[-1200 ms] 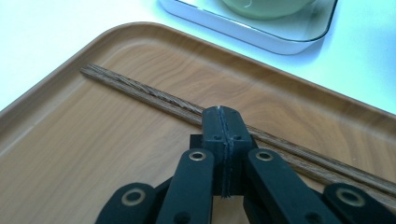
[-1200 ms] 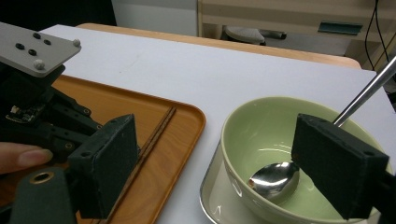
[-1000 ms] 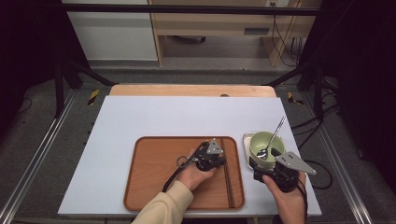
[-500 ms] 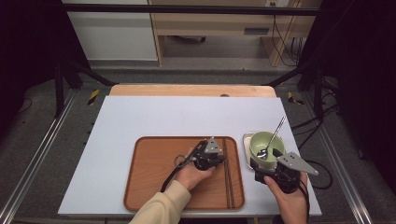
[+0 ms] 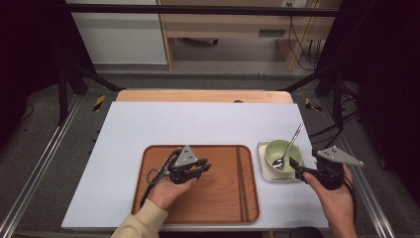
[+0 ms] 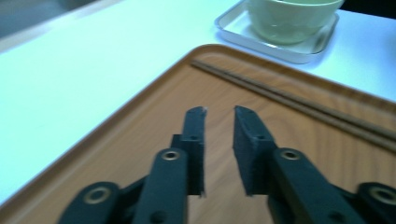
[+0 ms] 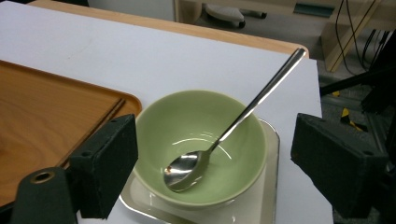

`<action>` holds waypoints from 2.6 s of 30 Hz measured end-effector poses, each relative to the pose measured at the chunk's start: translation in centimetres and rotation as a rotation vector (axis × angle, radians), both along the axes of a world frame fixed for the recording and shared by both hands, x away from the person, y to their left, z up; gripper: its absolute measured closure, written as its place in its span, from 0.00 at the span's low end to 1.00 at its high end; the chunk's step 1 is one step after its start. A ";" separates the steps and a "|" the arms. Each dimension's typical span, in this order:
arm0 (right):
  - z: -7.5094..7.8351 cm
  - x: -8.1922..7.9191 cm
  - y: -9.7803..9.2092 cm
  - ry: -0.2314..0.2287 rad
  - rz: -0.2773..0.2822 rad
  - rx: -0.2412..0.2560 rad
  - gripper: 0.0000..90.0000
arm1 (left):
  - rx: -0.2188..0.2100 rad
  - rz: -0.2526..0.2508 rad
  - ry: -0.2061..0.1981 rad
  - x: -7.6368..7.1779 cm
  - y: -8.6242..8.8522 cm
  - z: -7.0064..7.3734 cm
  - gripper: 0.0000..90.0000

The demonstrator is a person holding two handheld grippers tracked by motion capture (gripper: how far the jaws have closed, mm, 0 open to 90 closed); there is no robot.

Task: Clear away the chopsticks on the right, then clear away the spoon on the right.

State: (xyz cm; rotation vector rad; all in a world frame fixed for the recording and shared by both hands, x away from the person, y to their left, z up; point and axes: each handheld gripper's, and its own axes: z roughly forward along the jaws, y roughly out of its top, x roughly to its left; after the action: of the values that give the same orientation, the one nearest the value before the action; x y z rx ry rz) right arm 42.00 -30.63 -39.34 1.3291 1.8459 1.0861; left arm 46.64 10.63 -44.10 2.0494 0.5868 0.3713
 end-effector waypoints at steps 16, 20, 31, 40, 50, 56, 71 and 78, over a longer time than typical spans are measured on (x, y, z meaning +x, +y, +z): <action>0.6 4.3 -2.3 0.070 -0.003 0.000 0.28 | -0.085 0.193 -0.114 -1.2 8.4 0.2 0.21; 0.5 5.2 -2.4 0.093 0.005 -0.001 0.29 | -0.111 0.237 -0.131 -1.5 10.2 0.2 0.14; 0.0 7.7 -3.2 0.149 0.028 0.035 0.37 | -0.159 0.354 -0.181 -3.3 15.4 -0.8 0.09; -0.9 8.8 -3.5 0.191 0.041 0.064 0.38 | -0.192 0.387 -0.206 -4.0 16.6 -1.3 0.09; -1.3 9.7 -4.0 0.208 0.055 0.099 0.44 | -0.190 0.388 -0.207 -4.1 16.6 -1.7 0.10; -1.9 10.9 -4.1 0.222 0.054 0.112 0.51 | -0.192 0.390 -0.213 -4.1 16.8 -1.7 0.10; -2.8 12.5 -4.1 0.232 0.093 0.185 0.77 | -0.188 0.381 -0.206 -4.1 16.8 -1.9 0.11; -2.3 12.4 -4.0 0.215 0.111 0.187 0.86 | -0.190 0.387 -0.211 -4.1 16.9 -1.9 0.11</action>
State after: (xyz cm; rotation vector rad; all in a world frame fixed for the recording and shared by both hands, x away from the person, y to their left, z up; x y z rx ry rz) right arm 54.40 -34.65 -41.67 1.5156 2.0353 1.2403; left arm 42.54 27.58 -46.00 1.6854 0.8547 0.7202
